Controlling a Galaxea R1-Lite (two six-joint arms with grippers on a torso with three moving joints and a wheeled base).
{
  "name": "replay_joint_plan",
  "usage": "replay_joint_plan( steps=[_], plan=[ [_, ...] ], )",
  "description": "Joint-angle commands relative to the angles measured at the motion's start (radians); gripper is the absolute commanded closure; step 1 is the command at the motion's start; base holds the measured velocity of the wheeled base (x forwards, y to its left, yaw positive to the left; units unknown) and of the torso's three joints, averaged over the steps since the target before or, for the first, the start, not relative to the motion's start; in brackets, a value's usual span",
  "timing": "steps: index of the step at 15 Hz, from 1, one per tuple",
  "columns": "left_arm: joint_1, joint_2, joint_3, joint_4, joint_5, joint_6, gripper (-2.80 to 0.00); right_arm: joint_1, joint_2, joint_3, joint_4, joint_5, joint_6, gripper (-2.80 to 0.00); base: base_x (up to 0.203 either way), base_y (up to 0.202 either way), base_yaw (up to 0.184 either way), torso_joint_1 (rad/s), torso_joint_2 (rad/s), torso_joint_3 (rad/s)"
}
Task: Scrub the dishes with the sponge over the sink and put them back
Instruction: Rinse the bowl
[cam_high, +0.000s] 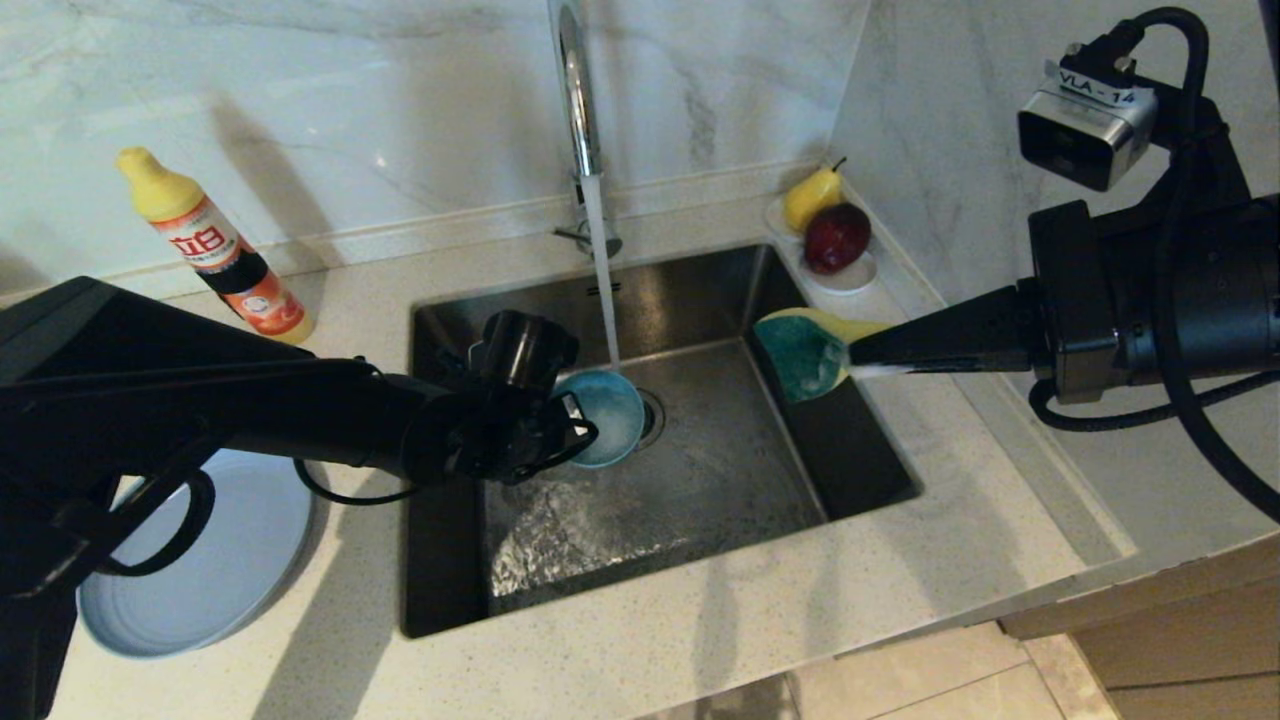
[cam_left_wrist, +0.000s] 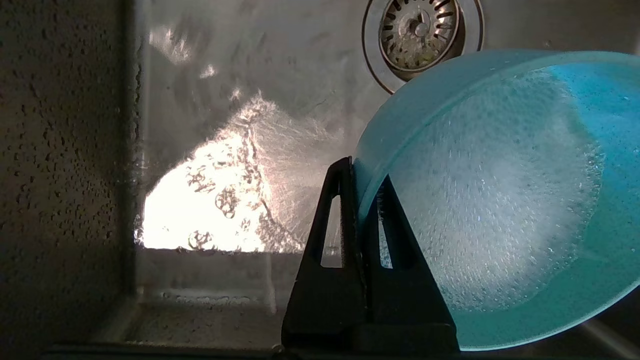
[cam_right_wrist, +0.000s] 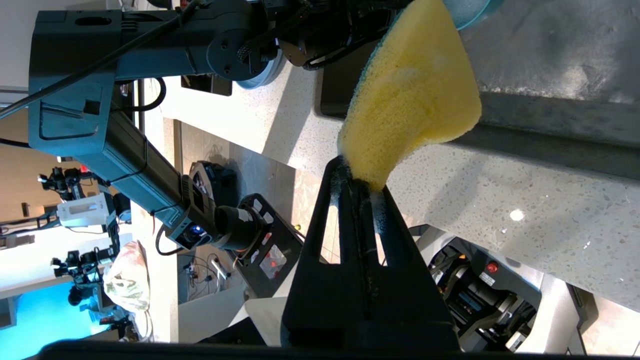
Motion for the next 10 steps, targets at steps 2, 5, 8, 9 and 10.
replay_joint_plan(
  steps=[2, 5, 8, 9, 10],
  plan=[
    [0.002, 0.001, -0.001, -0.002, 0.004, -0.01, 0.0, 0.0, -0.001, 0.004, 0.001, 0.003, 0.002, 0.0, 0.0, 0.0, 0.0, 0.0, 0.0, 0.0],
    [0.004, -0.002, -0.003, -0.005, 0.004, -0.026, 0.0, 0.0, -0.001, 0.014, 0.001, 0.003, 0.002, 0.0, 0.0, 0.0, 0.0, 0.0, 0.0, 0.0],
    [0.004, -0.003, -0.025, -0.005, 0.031, -0.059, 0.0, 0.0, -0.002, 0.014, 0.001, 0.003, 0.002, 0.0, 0.0, 0.0, 0.0, 0.0, 0.0, 0.0],
    [0.004, -0.005, -0.028, -0.005, 0.046, -0.063, 0.0, 0.0, -0.002, 0.016, 0.001, 0.003, 0.002, 0.0, 0.0, 0.0, 0.0, 0.0, 0.0, 0.0],
    [0.004, -0.005, -0.032, -0.005, 0.053, -0.063, 0.0, 0.0, -0.002, 0.016, 0.002, 0.003, 0.002, 0.0, 0.0, 0.0, 0.0, 0.0, 0.0, 0.0]
  ],
)
